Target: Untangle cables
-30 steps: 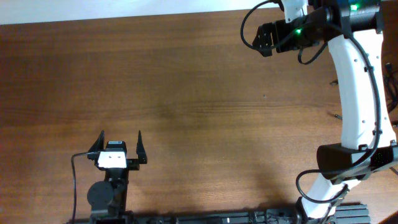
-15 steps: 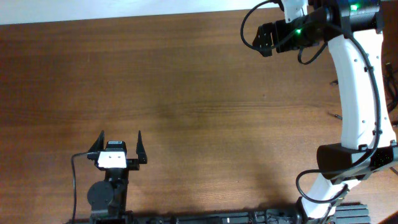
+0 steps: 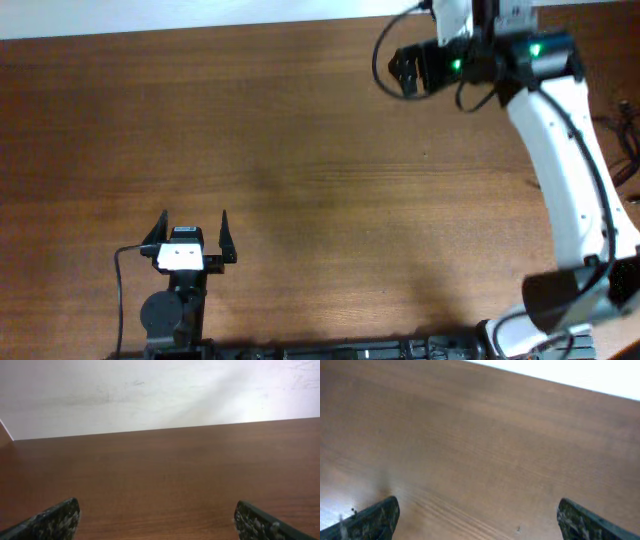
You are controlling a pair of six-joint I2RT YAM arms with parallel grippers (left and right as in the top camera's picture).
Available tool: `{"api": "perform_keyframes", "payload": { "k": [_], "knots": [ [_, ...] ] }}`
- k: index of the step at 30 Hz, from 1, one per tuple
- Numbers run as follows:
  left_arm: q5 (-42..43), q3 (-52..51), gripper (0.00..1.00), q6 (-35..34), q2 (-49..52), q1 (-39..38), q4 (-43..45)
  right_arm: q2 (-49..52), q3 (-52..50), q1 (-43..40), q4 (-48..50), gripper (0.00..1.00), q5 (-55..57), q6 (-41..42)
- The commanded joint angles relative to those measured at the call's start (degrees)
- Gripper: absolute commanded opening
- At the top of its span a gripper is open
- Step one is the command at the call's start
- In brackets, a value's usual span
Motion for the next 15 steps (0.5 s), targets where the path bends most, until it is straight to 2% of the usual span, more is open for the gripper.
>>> {"api": "perform_keyframes", "payload": {
  "k": [1, 4, 5, 7, 10, 15],
  "knots": [
    [-0.39, -0.11, 0.99, -0.96, -0.55, 0.44, -0.44, -8.96, -14.78, 0.26, 10.58, 0.99, 0.57, -0.39],
    [-0.39, -0.11, 0.99, -0.96, -0.55, 0.44, -0.44, -15.78, -29.14, 0.26, 25.57, 0.99, 0.50, -0.39],
    [-0.39, -0.11, 0.99, -0.96, -0.55, 0.44, -0.44, -20.04, -37.94, 0.26, 34.07, 0.99, 0.52, -0.39],
    [-0.39, -0.11, 0.99, -0.96, -0.55, 0.44, -0.44, -23.04, -43.74, 0.26, 39.06, 0.99, 0.55, -0.42],
    [-0.39, -0.11, 0.99, -0.96, -0.55, 0.44, -0.44, -29.33, -56.22, 0.26, 52.11, 0.99, 0.50, -0.39],
    [-0.39, -0.11, 0.99, -0.96, -0.55, 0.44, -0.44, -39.04, -75.87, 0.26, 78.23, 0.99, 0.31, -0.37]
  ]
}}
